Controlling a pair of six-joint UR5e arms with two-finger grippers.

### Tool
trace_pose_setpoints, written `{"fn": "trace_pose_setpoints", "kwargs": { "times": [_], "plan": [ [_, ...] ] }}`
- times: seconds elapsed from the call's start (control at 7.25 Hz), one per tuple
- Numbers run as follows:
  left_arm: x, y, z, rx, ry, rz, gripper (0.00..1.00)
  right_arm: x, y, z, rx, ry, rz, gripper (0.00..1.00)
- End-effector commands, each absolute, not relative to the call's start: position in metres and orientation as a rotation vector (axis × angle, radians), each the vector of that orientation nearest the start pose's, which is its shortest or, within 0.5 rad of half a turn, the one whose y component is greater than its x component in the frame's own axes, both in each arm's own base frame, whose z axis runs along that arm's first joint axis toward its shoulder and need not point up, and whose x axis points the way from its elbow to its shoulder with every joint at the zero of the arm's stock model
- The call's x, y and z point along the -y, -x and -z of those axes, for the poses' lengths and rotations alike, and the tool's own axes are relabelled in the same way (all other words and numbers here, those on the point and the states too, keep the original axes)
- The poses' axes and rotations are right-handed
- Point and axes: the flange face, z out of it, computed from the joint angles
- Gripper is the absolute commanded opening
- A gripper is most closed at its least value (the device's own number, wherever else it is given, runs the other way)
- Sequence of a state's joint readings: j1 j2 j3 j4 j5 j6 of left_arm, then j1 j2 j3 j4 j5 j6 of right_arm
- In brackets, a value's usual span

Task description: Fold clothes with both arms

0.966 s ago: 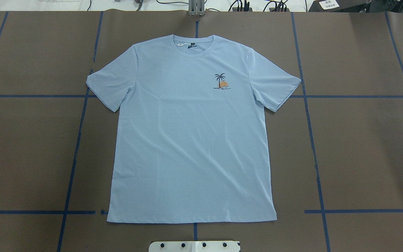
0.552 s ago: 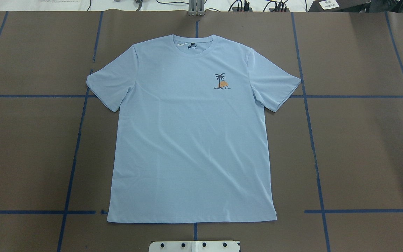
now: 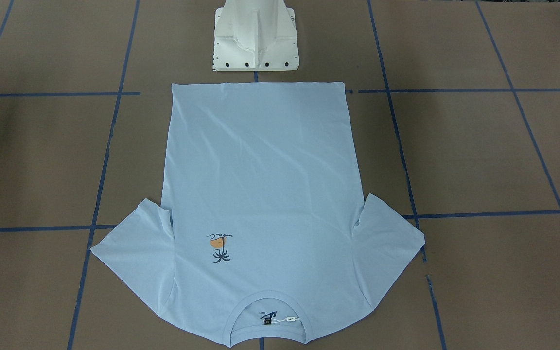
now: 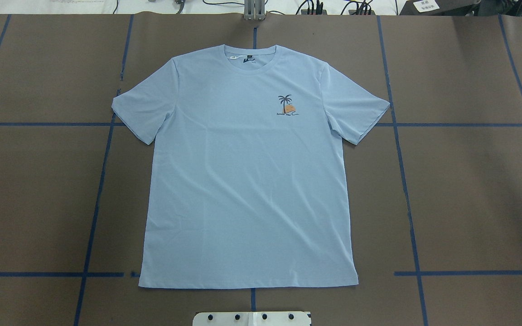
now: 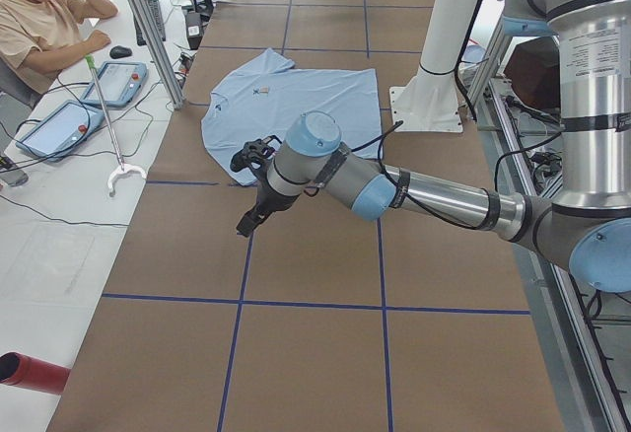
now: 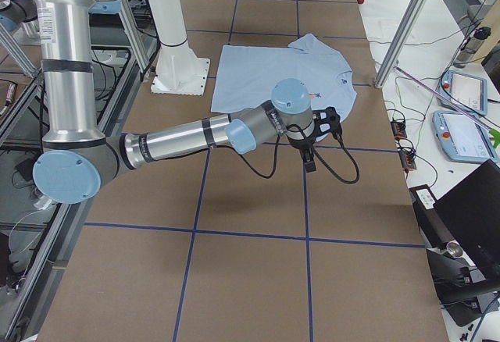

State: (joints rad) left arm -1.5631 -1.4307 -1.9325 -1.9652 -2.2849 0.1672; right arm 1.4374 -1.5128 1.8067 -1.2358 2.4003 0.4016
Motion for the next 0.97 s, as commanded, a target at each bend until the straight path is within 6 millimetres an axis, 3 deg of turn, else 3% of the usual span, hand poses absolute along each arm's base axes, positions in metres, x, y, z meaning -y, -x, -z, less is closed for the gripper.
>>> {"fn": "trace_pose_setpoints", "kwargs": {
  "times": [0.0, 0.14, 0.41, 0.55, 0.83],
  "plan": [
    [0.447, 0.065, -0.502, -0.646, -0.643, -0.382, 1.0, 0.56, 0.112, -0.445, 0.939, -0.379, -0.098, 0.95],
    [0.447, 0.065, -0.502, -0.645, -0.645, -0.384, 1.0, 0.575, 0.177, -0.444, 0.951, -0.401, -0.137, 0.91],
    [0.447, 0.065, -0.5, -0.645, -0.647, -0.383, 1.0, 0.593, 0.279, -0.445, 0.923, -0.448, -0.183, 0.77],
    [0.447, 0.065, -0.5, -0.645, -0.648, -0.385, 1.0, 0.6, 0.312, -0.453, 0.899, -0.468, -0.176, 0.75],
    [0.447, 0.065, -0.501, -0.645, -0.646, -0.384, 1.0, 0.603, 0.339, -0.474, 0.874, -0.476, -0.166, 0.68]
  ]
}}
